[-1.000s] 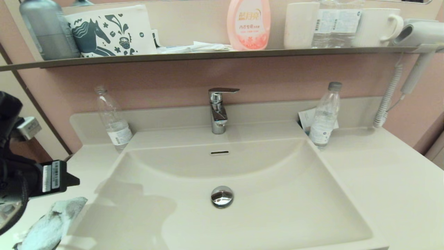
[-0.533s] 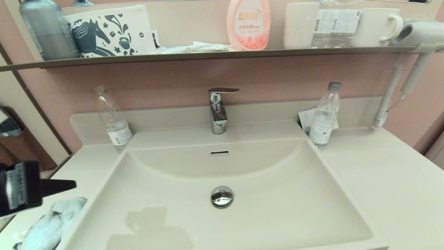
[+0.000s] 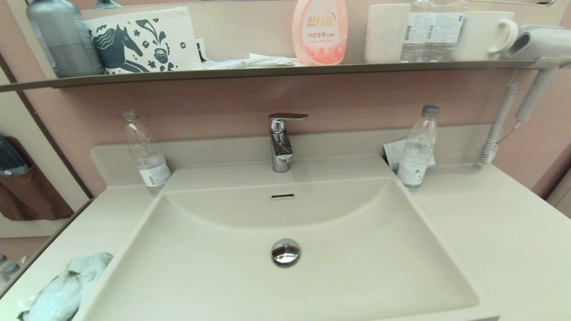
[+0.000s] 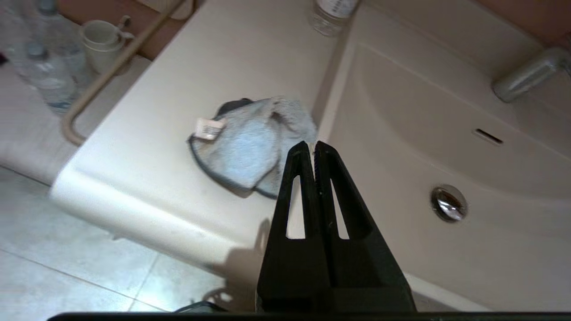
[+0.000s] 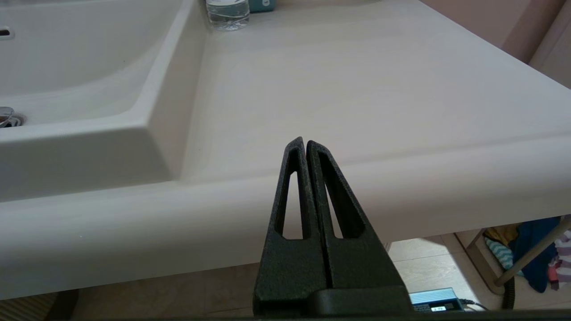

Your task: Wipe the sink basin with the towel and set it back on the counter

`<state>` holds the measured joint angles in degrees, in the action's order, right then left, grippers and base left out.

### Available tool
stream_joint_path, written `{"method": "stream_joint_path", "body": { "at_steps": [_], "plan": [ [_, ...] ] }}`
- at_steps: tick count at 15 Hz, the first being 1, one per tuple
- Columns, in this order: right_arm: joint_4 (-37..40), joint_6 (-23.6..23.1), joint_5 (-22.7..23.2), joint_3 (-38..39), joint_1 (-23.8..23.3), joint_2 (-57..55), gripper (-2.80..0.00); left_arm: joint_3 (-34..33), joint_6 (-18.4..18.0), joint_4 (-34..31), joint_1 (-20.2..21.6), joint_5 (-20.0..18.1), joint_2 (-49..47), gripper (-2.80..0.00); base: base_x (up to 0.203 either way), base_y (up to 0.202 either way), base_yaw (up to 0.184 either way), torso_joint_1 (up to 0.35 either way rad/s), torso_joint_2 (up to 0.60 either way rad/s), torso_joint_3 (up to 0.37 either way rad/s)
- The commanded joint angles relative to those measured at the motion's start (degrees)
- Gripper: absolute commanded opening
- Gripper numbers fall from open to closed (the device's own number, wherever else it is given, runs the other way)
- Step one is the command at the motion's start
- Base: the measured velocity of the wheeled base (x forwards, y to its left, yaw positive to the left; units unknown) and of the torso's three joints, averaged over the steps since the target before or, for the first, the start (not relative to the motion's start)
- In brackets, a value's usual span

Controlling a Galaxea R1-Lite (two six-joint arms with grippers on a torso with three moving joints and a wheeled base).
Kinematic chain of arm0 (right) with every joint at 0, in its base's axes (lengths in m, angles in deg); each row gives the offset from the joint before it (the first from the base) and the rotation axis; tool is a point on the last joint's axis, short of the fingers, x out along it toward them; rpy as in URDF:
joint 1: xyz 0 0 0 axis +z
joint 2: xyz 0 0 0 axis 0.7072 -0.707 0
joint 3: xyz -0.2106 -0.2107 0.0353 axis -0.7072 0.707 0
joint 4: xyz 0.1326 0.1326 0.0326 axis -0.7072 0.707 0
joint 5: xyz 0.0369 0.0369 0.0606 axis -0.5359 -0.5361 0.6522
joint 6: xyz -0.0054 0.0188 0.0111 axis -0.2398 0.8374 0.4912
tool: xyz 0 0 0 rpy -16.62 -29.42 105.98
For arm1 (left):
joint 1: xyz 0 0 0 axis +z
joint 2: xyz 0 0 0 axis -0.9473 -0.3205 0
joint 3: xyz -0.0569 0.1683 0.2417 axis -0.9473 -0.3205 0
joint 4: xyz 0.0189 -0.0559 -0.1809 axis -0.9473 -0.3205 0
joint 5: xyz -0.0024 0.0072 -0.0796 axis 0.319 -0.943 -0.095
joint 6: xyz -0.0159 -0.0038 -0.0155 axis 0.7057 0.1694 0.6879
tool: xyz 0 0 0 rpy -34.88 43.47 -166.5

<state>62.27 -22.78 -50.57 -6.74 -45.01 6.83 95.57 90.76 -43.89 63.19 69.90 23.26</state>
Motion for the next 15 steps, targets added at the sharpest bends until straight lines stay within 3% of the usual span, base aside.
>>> {"method": "stream_joint_path", "body": {
  "at_steps": [1, 3, 5, 10, 12, 15],
  "plan": [
    [-0.02, 0.00, 0.00, 0.00, 0.00, -0.07, -2.80, -5.18, -4.50, -0.05, 3.52, -0.25, 11.45, -2.80, 0.000, 0.000, 0.000, 0.000, 0.00, 0.000],
    [-0.02, 0.09, 0.00, 0.00, 0.00, -0.07, -2.80, -12.27, -9.63, 1.88, 6.14, -2.95, 18.24, -2.80, 0.000, 0.000, 0.000, 0.000, 0.00, 0.000],
    [-0.02, 0.09, 0.00, 0.00, 0.00, -0.07, -2.80, -19.89, -16.25, 7.11, 7.51, -8.18, 24.62, -2.80, 0.000, 0.000, 0.000, 0.000, 0.00, 0.000],
    [-0.02, 0.09, 0.00, 0.00, 0.00, -0.07, -2.80, -43.44, -29.06, 35.16, 8.13, -17.89, 29.78, -2.80, 0.000, 0.000, 0.000, 0.000, 0.00, 0.000],
    [-0.02, 0.09, 0.00, 0.00, 0.00, -0.07, -2.80, -49.18, -32.69, 41.95, 8.17, -21.41, 30.21, -2.80, 0.000, 0.000, 0.000, 0.000, 0.00, 0.000],
    [-0.02, 0.09, 0.00, 0.00, 0.00, -0.07, -2.80, -52.68, -33.59, 44.82, 8.21, -22.35, 30.33, -2.80, 0.000, 0.000, 0.000, 0.000, 0.00, 0.000]
  ]
}}
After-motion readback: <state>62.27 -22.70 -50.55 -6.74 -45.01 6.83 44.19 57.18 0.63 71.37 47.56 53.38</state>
